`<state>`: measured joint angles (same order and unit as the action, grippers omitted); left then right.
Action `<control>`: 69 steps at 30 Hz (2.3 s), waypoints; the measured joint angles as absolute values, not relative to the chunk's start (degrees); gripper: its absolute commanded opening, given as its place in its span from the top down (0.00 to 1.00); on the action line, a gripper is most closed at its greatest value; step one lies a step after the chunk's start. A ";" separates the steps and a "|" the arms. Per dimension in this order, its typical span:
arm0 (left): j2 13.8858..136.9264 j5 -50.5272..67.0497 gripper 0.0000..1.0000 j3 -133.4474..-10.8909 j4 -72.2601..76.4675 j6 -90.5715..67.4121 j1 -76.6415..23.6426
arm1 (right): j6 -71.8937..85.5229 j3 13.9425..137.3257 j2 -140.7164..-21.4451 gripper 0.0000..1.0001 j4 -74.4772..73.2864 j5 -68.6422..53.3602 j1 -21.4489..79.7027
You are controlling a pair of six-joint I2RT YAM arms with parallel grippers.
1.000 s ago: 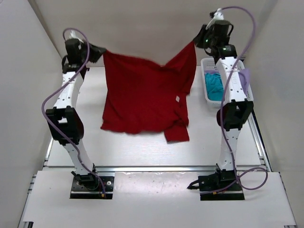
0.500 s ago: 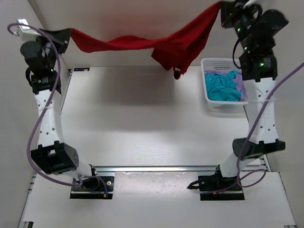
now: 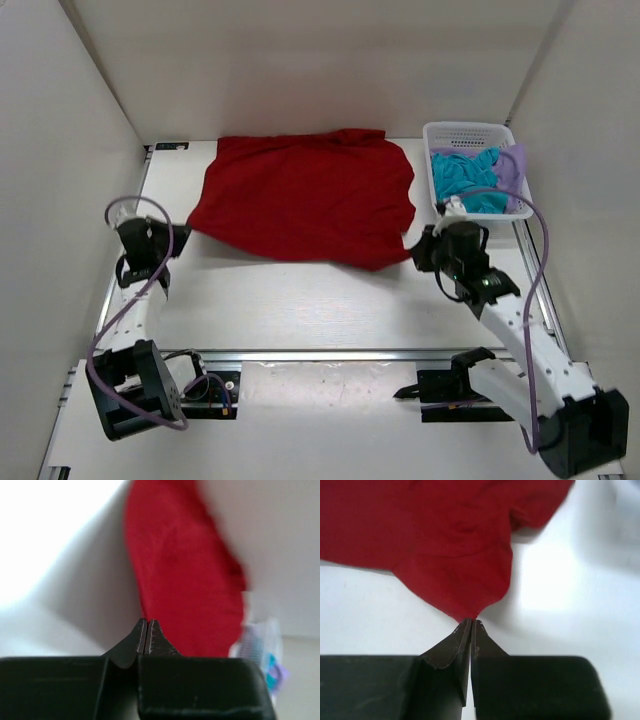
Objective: Fold and stack the t-shirts
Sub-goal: Flatten out the tshirt, then fold the flattened tshirt in 1/3 of the way
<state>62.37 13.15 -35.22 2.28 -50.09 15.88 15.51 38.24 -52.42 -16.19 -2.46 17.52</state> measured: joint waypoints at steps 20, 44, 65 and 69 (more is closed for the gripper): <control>59.72 12.95 1.00 -24.18 -1.52 -46.11 19.97 | 34.30 29.15 -38.83 1.00 -31.48 -6.52 18.41; 94.50 13.08 1.00 -46.28 6.24 -55.61 19.53 | 25.47 80.20 -106.21 0.99 -11.88 -9.41 6.31; 86.67 13.89 0.58 -42.50 8.60 -53.15 20.14 | 23.55 75.72 -103.04 1.00 -12.03 -7.03 6.39; 80.18 13.50 0.55 -36.10 8.14 -51.88 19.70 | 25.67 58.04 -90.28 0.88 -5.96 -7.57 6.35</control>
